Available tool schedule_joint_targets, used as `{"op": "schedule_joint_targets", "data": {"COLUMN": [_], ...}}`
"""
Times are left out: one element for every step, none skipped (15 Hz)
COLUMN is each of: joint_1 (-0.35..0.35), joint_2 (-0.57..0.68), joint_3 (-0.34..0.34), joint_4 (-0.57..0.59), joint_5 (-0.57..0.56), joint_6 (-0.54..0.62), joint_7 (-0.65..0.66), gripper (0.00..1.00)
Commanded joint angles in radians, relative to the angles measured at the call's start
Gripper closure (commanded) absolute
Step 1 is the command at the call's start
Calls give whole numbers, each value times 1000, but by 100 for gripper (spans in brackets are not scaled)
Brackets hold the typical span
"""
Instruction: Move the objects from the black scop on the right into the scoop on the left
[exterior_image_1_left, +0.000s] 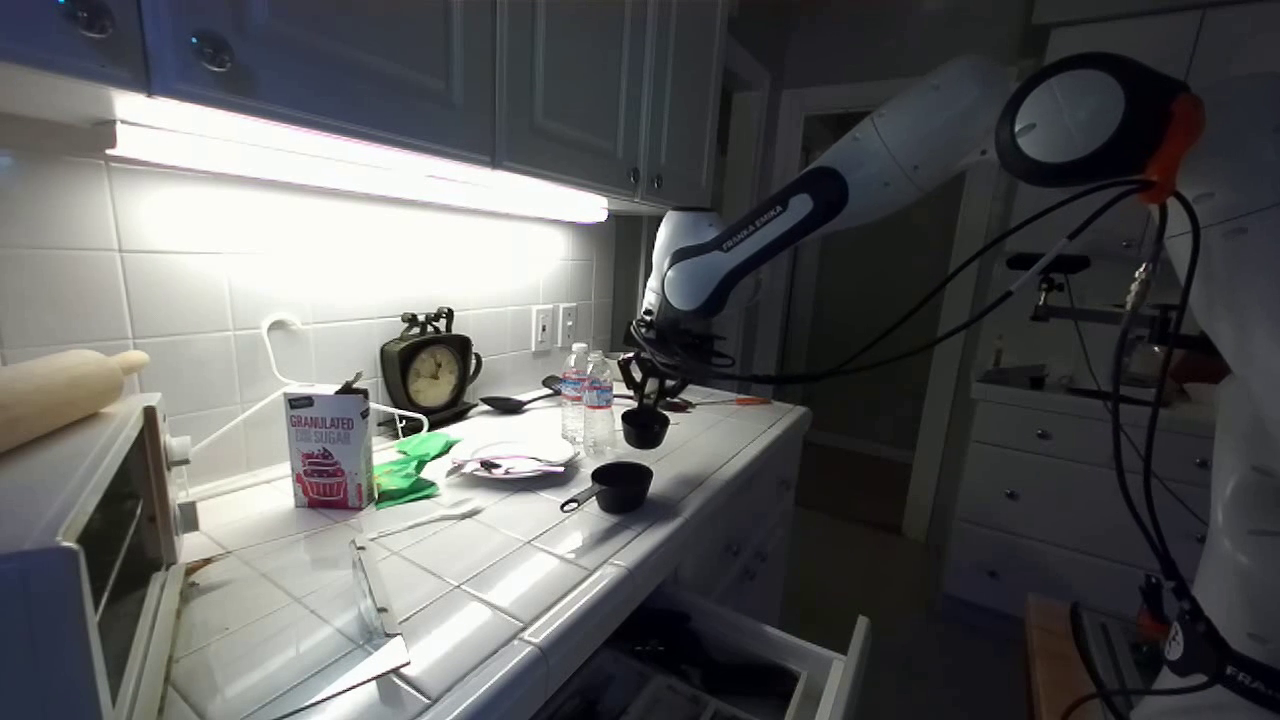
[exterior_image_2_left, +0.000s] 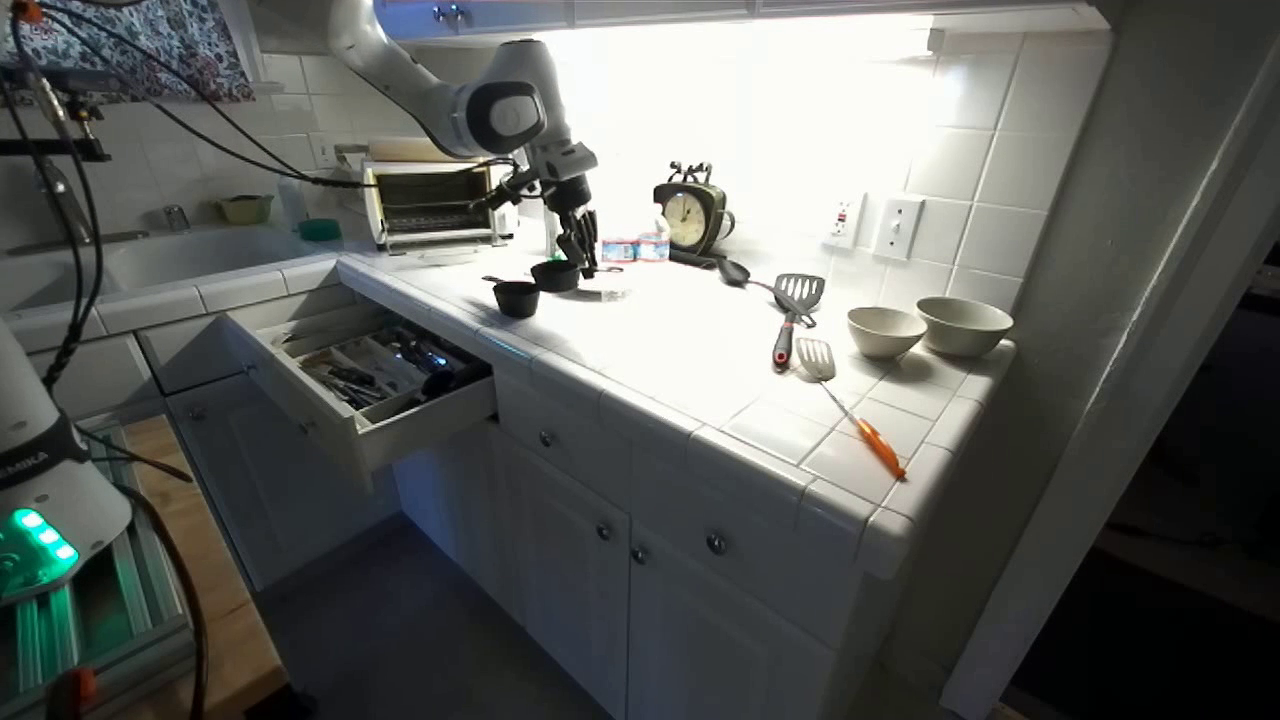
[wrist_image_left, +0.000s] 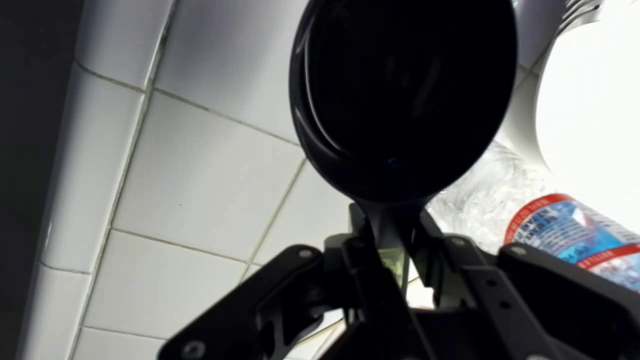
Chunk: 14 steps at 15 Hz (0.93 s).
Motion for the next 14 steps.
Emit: {"op": "schedule_joint_targets", "data": {"joint_1": [47, 58, 68, 74, 80, 86, 91, 96, 101, 108, 112, 120, 125, 132], "joint_2": [-32, -35, -37, -38, -39, -40, -41, -42, -45, -46, -48, -50, -51, -53], "joint_3": [-33, -39, -45, -46, -47, -48, -48, -47, -48, -51, -52, -56, -58, -61], "joint_4": [-16, -20, -21, -21, -22, -23, -24, -25, -29, -31, -35, -38, -41, -45], "joint_5": [-90, -115, -138, -154, -168, -181, -191, -201, -212, -226, -238, -255, -269, -285], "joint_6": [0, 6, 8, 7, 7, 8, 8, 10, 12, 17, 21, 27, 31, 37], "joint_7": [26, 37, 45, 48, 51, 54, 56, 58, 60, 65, 68, 75, 80, 87], "gripper": [94, 94, 94, 94, 94, 94, 94, 94, 94, 94, 94, 94, 94, 94]}}
